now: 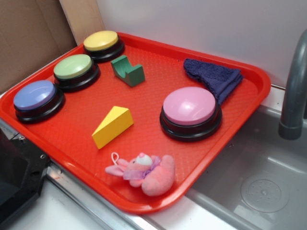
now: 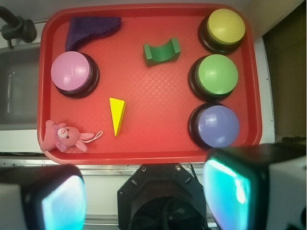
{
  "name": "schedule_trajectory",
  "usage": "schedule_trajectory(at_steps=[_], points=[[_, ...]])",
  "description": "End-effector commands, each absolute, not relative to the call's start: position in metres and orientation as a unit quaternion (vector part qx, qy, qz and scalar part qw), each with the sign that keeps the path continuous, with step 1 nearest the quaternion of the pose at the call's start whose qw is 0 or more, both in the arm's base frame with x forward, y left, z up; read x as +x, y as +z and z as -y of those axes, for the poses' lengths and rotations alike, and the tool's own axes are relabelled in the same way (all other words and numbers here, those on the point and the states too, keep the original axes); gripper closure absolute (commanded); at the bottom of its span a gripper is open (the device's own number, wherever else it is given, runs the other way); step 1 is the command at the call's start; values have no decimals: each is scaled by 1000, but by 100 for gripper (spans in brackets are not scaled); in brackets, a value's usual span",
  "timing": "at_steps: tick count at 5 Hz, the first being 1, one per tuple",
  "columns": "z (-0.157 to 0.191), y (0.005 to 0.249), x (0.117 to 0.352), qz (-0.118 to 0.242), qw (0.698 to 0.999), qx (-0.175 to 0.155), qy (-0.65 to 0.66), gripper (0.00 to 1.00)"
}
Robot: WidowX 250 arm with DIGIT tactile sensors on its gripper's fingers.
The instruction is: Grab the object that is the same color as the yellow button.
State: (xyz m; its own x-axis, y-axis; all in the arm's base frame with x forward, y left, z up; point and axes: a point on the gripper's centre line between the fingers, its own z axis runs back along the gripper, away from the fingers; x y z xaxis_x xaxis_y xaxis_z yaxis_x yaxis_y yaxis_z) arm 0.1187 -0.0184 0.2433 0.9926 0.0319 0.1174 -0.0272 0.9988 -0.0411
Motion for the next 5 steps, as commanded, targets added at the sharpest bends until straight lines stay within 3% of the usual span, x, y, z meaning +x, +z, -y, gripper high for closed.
schedule_trajectory(at_steps=[1, 3, 5], points=[[18, 243, 119, 59, 998, -20, 15, 0], [43, 175, 144, 58, 998, -20, 35, 0], [60, 102, 158, 106, 989, -34, 101, 0]])
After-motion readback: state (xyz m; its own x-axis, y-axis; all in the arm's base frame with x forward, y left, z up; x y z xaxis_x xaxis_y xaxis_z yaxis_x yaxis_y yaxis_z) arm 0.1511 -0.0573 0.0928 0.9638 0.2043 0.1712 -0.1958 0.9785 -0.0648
